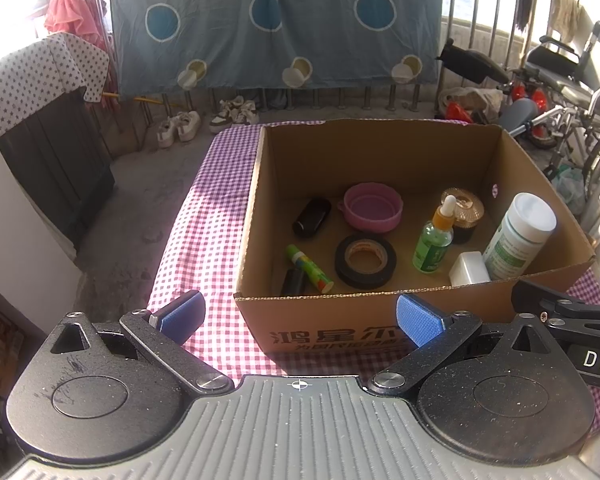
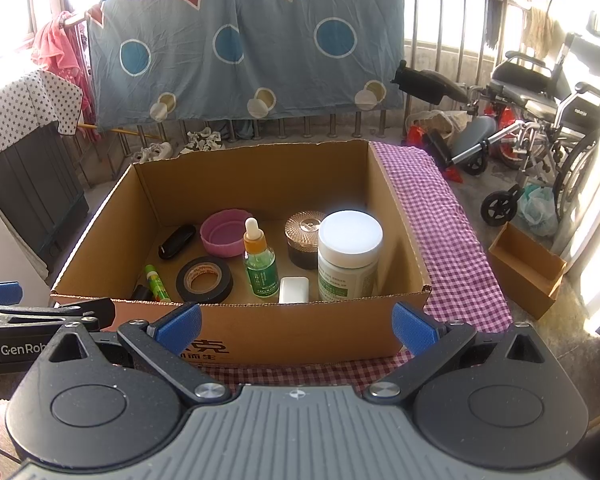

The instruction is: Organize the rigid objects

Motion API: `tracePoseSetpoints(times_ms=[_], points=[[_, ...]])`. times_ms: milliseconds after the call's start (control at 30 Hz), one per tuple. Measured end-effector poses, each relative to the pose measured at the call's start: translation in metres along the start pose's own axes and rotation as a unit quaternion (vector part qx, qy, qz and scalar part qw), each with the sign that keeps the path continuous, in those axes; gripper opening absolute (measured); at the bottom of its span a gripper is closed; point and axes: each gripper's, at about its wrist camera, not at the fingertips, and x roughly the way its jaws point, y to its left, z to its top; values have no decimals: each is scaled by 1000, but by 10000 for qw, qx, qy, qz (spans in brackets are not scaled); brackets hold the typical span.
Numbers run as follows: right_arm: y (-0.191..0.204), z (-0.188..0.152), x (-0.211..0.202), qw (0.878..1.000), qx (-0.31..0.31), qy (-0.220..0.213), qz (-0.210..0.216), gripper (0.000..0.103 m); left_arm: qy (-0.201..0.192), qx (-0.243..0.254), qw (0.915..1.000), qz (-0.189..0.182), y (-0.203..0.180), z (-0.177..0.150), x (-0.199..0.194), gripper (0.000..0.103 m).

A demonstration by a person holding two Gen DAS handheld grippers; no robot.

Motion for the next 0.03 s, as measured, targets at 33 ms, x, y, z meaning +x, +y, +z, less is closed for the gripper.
tracePoseSetpoints(times_ms=[33], points=[[0, 0, 0, 10000, 1, -1, 0, 103, 1, 0, 10000, 1, 0, 0, 0, 102]])
